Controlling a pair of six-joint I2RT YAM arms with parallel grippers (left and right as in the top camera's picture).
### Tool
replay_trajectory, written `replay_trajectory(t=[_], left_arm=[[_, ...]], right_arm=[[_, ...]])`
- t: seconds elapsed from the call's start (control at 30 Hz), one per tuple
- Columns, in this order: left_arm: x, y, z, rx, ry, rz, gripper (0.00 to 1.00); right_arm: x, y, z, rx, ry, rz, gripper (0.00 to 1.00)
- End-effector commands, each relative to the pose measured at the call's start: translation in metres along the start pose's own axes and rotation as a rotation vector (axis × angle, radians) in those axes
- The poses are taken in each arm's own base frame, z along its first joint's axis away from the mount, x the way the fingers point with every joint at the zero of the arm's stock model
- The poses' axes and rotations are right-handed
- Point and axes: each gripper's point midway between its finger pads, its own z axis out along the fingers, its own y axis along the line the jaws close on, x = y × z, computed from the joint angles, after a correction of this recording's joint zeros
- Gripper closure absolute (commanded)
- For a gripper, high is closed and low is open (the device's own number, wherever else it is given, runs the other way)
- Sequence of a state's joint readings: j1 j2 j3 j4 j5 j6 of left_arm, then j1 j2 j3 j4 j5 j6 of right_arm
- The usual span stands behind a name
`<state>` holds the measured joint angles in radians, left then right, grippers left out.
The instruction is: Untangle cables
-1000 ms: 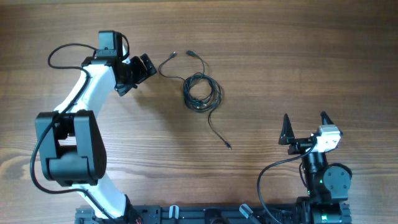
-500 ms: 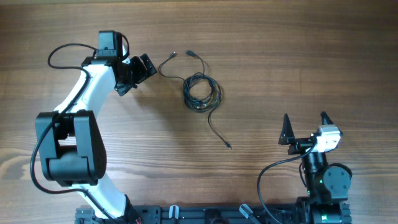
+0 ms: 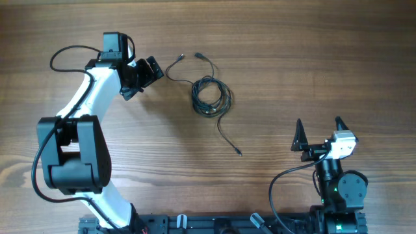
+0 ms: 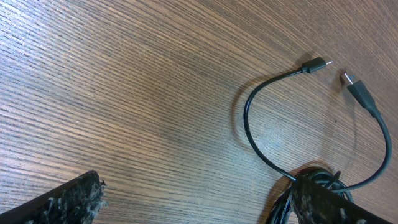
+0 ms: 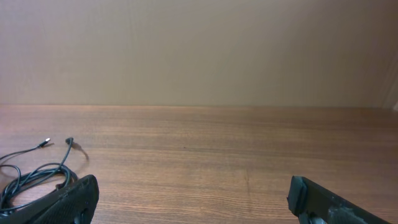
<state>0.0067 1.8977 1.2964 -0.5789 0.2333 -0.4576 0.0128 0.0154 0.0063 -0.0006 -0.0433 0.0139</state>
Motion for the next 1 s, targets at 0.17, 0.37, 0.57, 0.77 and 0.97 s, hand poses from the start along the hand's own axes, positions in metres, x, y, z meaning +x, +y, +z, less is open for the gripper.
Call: replay_trajectory(t=[0.17, 0.37, 0.57, 0.77, 0.97], left_arm=[[-0.007, -0.006, -0.008, 0.011, -0.03, 0.004, 0.0], [-0.007, -0.007, -0.008, 0.011, -0.03, 0.004, 0.0], [-0.007, -0.006, -0.008, 0.011, -0.03, 0.004, 0.0], [-0.007, -0.007, -0.008, 0.011, -0.03, 0.004, 0.0], [-0.007, -0.006, -0.008, 0.011, -0.03, 0.004, 0.0]], right_arm=[[-0.002, -0.001, 0.0, 0.01, -0.01, 0.011, 0.0], [-0.002, -0.002, 0.0, 0.014, -0.011, 0.008, 0.0], [-0.004, -0.001, 0.0, 0.01, -0.018, -0.011, 0.0], [-0.002, 0.006, -0.001, -0.034, -0.008, 0.051, 0.0], [-0.01, 0.039, -0.006, -0.229, -0.005, 0.192, 0.0]])
